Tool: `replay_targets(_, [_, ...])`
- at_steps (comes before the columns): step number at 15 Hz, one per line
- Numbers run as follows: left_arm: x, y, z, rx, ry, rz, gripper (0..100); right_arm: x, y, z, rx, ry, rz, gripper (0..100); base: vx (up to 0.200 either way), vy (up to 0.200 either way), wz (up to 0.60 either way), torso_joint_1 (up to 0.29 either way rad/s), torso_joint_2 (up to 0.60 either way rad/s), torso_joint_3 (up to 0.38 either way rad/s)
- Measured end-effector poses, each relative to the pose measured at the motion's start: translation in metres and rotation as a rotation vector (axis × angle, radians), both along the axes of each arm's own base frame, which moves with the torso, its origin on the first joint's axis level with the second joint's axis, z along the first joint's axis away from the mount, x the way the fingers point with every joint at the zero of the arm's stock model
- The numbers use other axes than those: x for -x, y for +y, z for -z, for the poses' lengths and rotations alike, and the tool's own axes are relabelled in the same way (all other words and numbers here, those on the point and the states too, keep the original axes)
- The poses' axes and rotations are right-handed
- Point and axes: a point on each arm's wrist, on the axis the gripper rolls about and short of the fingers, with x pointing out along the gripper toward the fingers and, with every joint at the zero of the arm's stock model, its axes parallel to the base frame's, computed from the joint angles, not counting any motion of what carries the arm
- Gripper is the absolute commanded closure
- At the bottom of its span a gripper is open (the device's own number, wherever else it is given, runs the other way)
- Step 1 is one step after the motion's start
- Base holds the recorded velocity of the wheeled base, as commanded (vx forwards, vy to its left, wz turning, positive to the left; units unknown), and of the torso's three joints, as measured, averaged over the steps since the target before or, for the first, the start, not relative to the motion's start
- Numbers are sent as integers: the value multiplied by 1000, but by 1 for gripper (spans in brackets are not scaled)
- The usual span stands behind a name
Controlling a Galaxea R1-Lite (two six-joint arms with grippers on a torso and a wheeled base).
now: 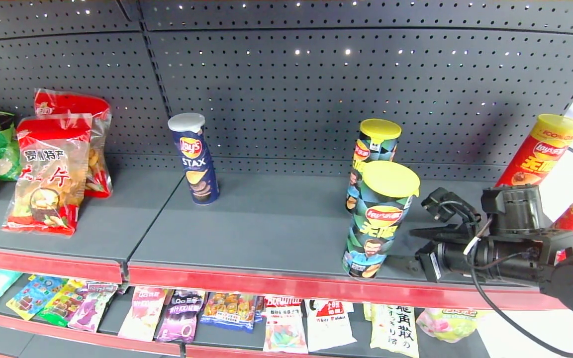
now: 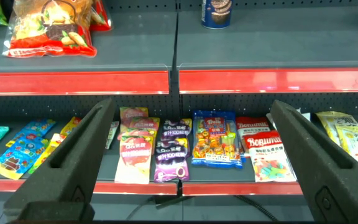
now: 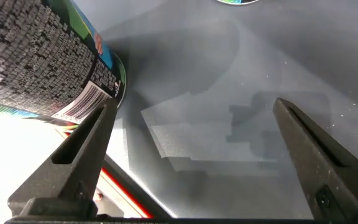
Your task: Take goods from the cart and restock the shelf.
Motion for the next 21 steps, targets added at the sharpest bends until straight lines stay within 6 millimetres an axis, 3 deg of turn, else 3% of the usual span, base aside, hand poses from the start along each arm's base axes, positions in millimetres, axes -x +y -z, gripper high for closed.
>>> replay_targets(8, [0, 0, 0, 0, 0, 0, 0, 2, -2, 0, -1, 3, 4, 0, 0, 0, 0, 0, 0, 0])
replay_targets(11, [0, 0, 0, 0, 0, -1, 0, 16, -7, -10, -10, -30, 11, 0, 0, 0, 0, 0, 0, 0])
replay_targets(15, [0, 0, 0, 0, 0, -1, 0, 70, -20, -44, -48, -143, 21, 0, 0, 0, 0, 0, 0, 0])
replay_targets(18, [0, 0, 0, 0, 0, -1, 0, 128, -38, -65, -90, -253, 57, 0, 0, 0, 0, 0, 0, 0])
replay_targets(21, [0, 0, 0, 0, 0, 0, 0, 187, -56, -71, -128, -279, 165, 0, 0, 0, 0, 0, 0, 0])
